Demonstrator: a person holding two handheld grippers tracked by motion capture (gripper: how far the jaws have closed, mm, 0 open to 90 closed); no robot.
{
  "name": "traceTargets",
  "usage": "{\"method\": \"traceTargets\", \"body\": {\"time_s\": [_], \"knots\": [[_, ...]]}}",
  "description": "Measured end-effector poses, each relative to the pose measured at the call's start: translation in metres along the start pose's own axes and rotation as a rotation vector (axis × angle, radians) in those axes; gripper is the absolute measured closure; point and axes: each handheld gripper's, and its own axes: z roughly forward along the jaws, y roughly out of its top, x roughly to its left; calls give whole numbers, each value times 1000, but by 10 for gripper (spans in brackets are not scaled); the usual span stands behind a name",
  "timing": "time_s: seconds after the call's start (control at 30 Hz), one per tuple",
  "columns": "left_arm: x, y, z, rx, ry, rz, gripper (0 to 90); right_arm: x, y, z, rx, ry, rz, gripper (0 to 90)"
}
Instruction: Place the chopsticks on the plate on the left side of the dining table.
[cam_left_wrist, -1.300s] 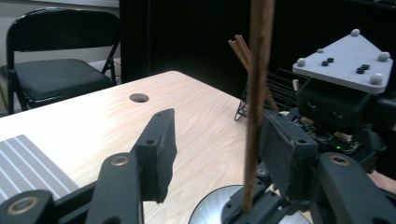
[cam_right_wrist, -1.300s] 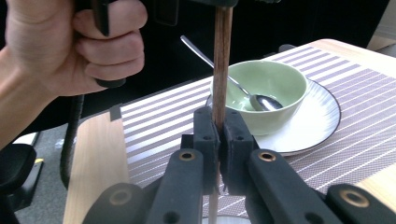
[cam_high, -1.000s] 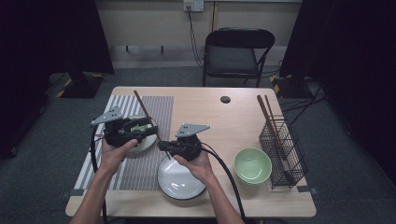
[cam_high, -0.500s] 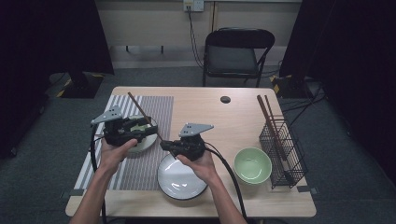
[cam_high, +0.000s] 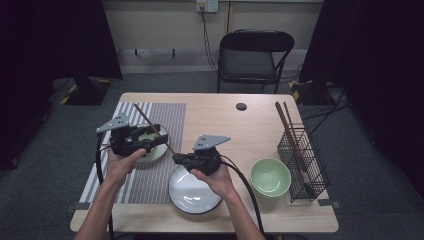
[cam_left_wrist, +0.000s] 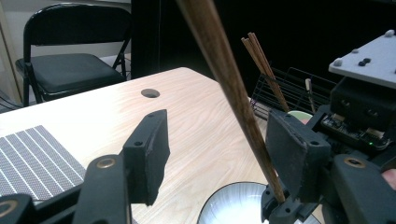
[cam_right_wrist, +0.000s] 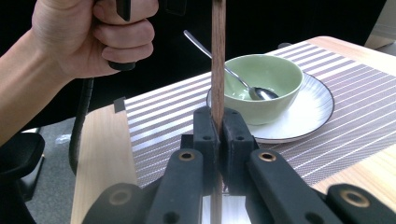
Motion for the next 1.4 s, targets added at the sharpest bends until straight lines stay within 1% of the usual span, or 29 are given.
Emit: {"method": "traceTargets", "body": {"time_s": [0.07, 0.2, 0.23, 0.3, 0.47, 0.53, 0.6, 0.67, 0.77, 0.83, 0.87, 0.9, 1.0, 1.07, 1.2, 1.23, 1.33, 1.37, 1.4], "knots": [[1, 0, -1, 0, 2, 4, 400, 0, 2, -2, 4, -5, -5, 862], [4, -1, -2, -5, 10, -6, 401, -1, 5, -4, 0, -12, -10, 861], [5, -2, -2, -12, 5, -10, 403, -1, 6, -5, 0, -11, -6, 861], [6, -3, -1, -6, 16, -11, 405, -3, 6, -7, -3, -14, 1, 861], [8, -5, -1, 3, 11, -16, 404, -3, 7, -8, -2, -18, 2, 860], [7, -4, -1, 6, 14, -11, 403, -3, 6, -8, 0, -16, 6, 860], [7, -4, -1, 5, 0, -8, 400, -3, 4, -7, 0, -8, 7, 861], [8, -4, -2, 9, 3, 0, 392, -3, 1, -6, 4, 1, 10, 861], [10, -3, -6, -17, -1, -20, 387, -2, -3, -4, 16, 10, 9, 862], [12, -2, -9, -20, 7, -19, 387, -1, -6, -2, 25, 12, 8, 862], [13, -1, -11, -22, 18, -17, 387, -1, -8, -2, 29, 13, 9, 862], [14, -2, -13, -28, 20, -23, 387, -1, -9, -2, 29, 15, 11, 862], [19, -2, -17, -26, 48, -29, 392, 0, -10, -4, 30, 11, 12, 862], [20, -4, -17, -26, 48, -42, 391, 0, -9, -7, 23, 4, 8, 862], [20, -4, -15, -21, 43, -37, 390, 0, -7, -11, 30, -3, 4, 861], [20, -4, -15, -16, 46, -29, 390, 0, -7, -12, 28, -3, 2, 861], [20, -5, -14, -5, 58, -26, 389, -1, -6, -17, 26, -9, -1, 859], [21, -6, -13, 1, 65, -27, 389, -2, -5, -18, 27, -9, -3, 859], [21, -7, -13, 5, 62, -33, 389, -3, -4, -20, 31, -9, -4, 859]]}}
